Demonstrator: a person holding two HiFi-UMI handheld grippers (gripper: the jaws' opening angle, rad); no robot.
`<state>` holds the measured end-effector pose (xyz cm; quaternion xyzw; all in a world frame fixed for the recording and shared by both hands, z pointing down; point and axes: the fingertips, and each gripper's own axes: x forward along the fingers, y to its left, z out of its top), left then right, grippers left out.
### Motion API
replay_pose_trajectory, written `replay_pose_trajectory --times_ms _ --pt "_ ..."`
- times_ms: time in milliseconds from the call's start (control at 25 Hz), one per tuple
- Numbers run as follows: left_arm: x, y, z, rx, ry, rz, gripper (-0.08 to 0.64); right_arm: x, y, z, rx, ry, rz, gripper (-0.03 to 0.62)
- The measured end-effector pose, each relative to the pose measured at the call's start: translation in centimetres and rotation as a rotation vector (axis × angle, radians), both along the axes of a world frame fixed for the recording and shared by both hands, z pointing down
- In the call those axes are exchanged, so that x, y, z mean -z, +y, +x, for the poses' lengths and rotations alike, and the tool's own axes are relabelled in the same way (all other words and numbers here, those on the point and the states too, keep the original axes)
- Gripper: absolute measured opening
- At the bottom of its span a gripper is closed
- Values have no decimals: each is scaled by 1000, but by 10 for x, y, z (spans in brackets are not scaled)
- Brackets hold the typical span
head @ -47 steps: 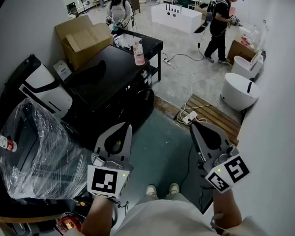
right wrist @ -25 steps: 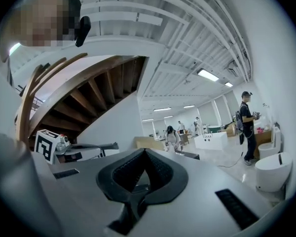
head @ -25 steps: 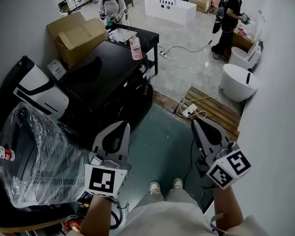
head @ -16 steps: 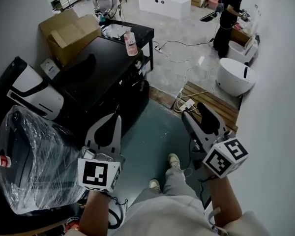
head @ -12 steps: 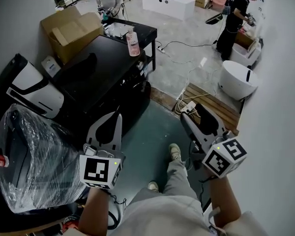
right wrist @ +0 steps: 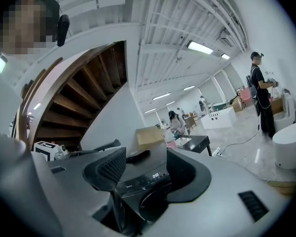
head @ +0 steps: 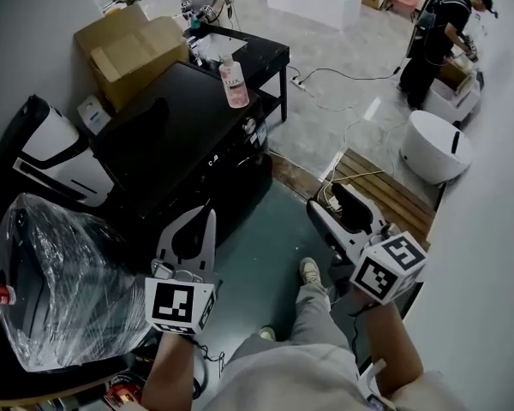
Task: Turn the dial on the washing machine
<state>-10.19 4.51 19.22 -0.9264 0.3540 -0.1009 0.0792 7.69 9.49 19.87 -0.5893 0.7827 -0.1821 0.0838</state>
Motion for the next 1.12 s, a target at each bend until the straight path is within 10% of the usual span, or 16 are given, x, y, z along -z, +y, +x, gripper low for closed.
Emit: replay_pose_trajectory --times_ms 680,1120 --pt "-56 -124 51 270 -98 -52 20 -75 -166 73 257 -40 -113 272" --pt "-91 -156 48 429 -8 -143 20 -121 -247 71 338 -148 -206 280"
